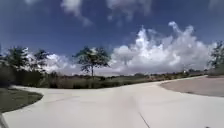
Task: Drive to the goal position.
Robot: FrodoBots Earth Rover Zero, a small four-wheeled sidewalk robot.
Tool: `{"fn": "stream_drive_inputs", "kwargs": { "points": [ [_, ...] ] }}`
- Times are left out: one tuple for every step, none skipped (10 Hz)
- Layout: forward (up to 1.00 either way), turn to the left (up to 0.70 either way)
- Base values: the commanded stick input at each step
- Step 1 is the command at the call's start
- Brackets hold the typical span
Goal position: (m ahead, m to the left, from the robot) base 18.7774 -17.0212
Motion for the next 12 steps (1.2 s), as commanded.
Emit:
{"fn": "stream_drive_inputs", "kwargs": {
  "points": [
    [0.70, 0.00],
    [0.70, 0.00],
    [0.70, 0.00],
    [0.70, 0.00],
    [0.70, 0.00],
    [0.70, 0.00],
    [0.70, 0.00],
    [0.70, 0.00],
    [0.70, 0.00],
    [0.70, 0.00],
    [0.70, 0.00],
    [0.70, 0.00]
  ]
}}
